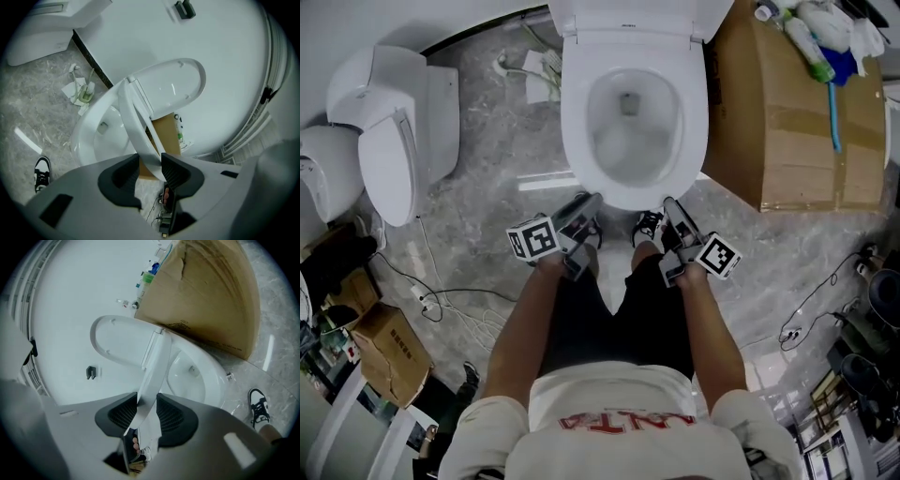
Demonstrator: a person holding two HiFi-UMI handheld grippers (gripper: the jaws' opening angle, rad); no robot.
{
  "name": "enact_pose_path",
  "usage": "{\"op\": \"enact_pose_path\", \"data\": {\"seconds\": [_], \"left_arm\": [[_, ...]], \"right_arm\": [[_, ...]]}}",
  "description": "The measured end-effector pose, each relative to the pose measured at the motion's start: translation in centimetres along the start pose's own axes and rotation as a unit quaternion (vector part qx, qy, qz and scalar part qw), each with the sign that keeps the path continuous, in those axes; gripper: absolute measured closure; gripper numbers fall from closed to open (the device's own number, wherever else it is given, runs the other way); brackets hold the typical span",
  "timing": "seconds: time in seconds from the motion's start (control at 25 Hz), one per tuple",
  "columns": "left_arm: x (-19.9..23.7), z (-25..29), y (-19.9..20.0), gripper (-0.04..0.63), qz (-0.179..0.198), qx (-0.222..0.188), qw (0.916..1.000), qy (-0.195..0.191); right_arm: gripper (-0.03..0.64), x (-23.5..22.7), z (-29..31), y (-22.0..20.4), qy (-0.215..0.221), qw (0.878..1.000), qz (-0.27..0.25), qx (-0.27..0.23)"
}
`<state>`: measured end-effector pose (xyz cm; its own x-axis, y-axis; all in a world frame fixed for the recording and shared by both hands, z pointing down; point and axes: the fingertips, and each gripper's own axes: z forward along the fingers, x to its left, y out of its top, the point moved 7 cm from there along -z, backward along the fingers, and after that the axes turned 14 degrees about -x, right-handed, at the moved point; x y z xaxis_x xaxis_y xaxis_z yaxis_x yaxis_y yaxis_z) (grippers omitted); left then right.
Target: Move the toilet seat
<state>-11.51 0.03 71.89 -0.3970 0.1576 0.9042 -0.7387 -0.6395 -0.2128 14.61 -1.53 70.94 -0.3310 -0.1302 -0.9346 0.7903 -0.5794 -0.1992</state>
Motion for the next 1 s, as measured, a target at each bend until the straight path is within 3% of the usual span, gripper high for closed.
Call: {"op": "enact_pose_path", "data": {"seconds": [0.48,1.0], "left_arm": [[-6.9,-0.1,3.0,0.449,-0.006,-0.056,0.9984,-0.005],[-12.6,1.3,6.4,0.445,-0.034,-0.144,0.9886,-0.028]], "right_arm": [[0.477,5.9,0.8,3.3,0.047,0.999,-0.001,0.005],[0.476,10.9,2.8,7.4,0.052,0.999,-0.001,0.012]]}}
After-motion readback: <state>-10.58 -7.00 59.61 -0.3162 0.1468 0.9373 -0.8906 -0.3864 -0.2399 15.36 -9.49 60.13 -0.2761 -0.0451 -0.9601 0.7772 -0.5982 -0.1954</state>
